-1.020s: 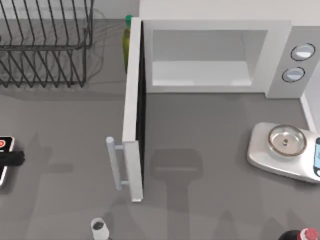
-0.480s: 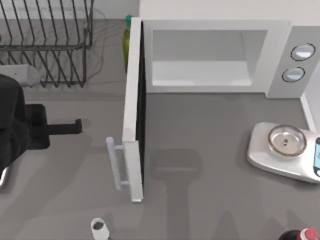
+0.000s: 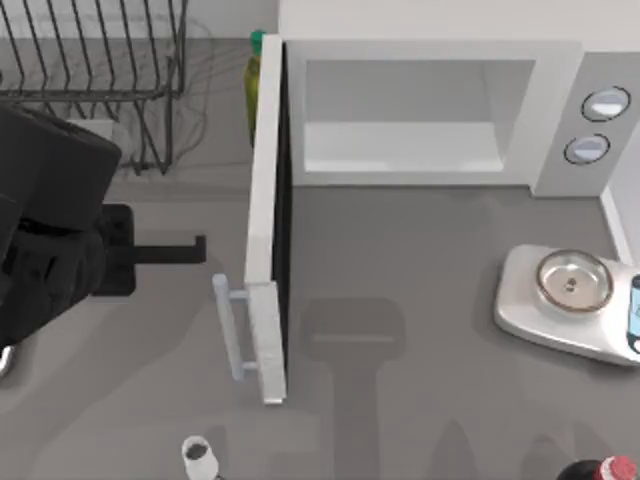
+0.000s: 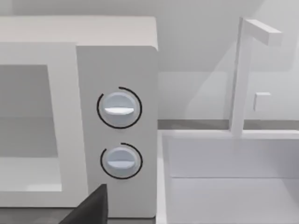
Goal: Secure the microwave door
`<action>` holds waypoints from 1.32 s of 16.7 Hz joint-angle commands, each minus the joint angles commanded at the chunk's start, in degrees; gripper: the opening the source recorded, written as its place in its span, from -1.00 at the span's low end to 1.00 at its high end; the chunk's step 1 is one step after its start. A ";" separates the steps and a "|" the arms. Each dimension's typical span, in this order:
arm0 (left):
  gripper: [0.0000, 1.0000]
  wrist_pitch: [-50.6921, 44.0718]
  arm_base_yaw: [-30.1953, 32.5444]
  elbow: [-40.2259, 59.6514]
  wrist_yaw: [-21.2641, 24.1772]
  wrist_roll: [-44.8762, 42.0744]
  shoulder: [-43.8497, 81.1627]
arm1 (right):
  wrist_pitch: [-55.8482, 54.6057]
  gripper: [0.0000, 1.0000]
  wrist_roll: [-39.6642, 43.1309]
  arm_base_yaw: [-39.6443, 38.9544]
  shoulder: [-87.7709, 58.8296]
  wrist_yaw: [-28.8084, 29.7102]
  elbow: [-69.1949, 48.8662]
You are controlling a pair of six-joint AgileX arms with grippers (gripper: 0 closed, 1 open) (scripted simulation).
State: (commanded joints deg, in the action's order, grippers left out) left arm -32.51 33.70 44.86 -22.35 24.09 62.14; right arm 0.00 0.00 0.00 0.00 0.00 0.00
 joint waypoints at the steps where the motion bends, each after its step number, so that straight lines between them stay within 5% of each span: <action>1: -1.00 0.16 -0.23 -0.17 0.18 -0.03 -0.22 | 0.00 1.00 0.00 0.00 0.00 0.00 0.00; 5: -1.00 4.22 -0.15 -3.25 0.13 -0.03 1.43 | 0.00 1.00 0.00 0.00 0.00 0.00 0.00; 13: -1.00 26.56 -0.24 -17.88 0.19 -0.33 8.10 | 0.00 1.00 0.00 0.00 0.00 0.00 0.00; 22: -1.00 26.37 5.33 -13.82 -2.43 3.70 11.88 | 0.00 1.00 0.00 0.00 0.00 0.00 0.00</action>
State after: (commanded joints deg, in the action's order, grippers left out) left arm -6.14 39.03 31.04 -24.78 27.78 74.02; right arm 0.00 0.00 0.00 0.00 0.00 0.00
